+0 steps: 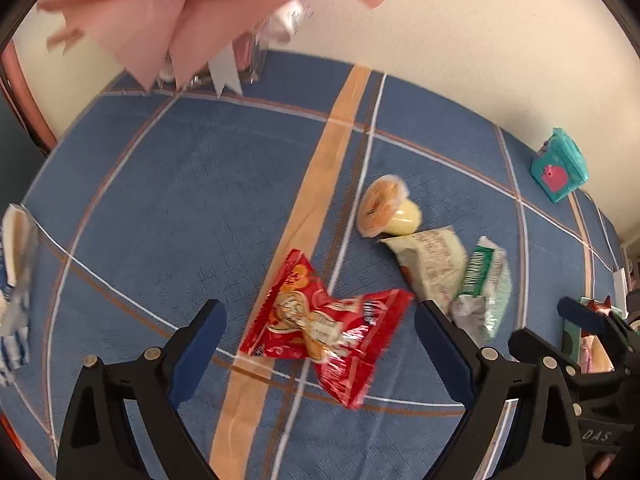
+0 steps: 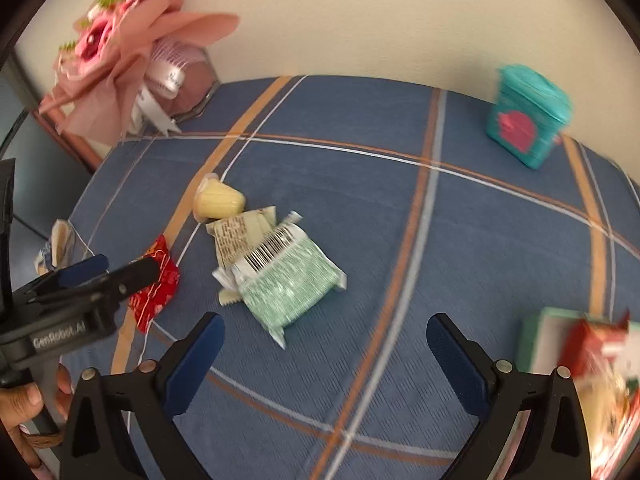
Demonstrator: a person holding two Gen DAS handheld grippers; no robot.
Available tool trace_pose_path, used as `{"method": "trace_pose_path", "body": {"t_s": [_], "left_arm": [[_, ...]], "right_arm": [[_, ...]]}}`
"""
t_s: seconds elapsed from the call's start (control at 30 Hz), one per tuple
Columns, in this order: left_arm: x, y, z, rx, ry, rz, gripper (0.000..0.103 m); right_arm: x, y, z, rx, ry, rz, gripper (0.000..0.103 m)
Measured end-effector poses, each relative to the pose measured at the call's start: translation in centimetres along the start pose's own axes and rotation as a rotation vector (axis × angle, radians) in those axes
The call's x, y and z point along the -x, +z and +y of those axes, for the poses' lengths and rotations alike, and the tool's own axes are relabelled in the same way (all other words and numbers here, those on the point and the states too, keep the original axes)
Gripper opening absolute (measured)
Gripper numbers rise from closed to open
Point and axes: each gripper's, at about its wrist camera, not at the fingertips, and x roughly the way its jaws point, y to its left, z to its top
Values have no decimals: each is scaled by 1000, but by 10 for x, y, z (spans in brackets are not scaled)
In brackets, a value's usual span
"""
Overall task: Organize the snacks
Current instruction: 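Grasp the red candy packet with the left gripper while the right grasps the green packet, then carry the red candy over the tray with the left gripper while the right carries the green packet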
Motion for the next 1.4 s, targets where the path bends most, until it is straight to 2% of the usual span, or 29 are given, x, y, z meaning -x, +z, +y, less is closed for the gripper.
{"method": "trace_pose_path", "body": {"t_s": [0.13, 0.2, 0.3, 0.33, 0.4, 0.47, 0.57, 0.7, 0.77, 0.8, 0.83, 1.13, 1.4], "left_arm": [[-14, -1, 10, 30, -62, 28, 95], [-19, -2, 13, 40, -68, 38, 95], [-27, -2, 16, 60, -85, 49, 91], [-29, -2, 16, 65, -97, 52, 86], [-31, -2, 14, 64, -95, 54, 84], [-30, -3, 12, 58, -90, 45, 81], [-24, -7, 7, 56, -97, 33, 74], [-20, -11, 0, 54, -93, 26, 71], [-12, -17, -1, 57, -88, 19, 64], [-10, -19, -3, 56, -80, 21, 52], [-8, -21, -4, 61, -80, 22, 51], [14, -37, -10, 87, -96, 31, 51], [56, -54, -39, 74, -124, 10, 51]], "right_arm": [[-23, 11, 10, 41, 3, 32, 102], [-32, 14, 14, 55, -1, 46, 100], [-43, 15, 17, 68, 17, 61, 96], [-46, 15, 17, 67, 30, 63, 96], [-47, 15, 17, 64, 41, 63, 83], [-50, 15, 17, 67, 29, 71, 76], [-49, 13, 16, 56, 31, 71, 72], [-44, 9, 11, 42, 30, 69, 67], [-41, 7, 9, 34, 30, 72, 67], [-39, 5, 7, 29, 29, 71, 66], [-37, 3, 6, 24, 28, 71, 65], [-7, -23, -6, -42, 48, 69, 64], [32, -53, -18, -110, 39, 52, 64]]}}
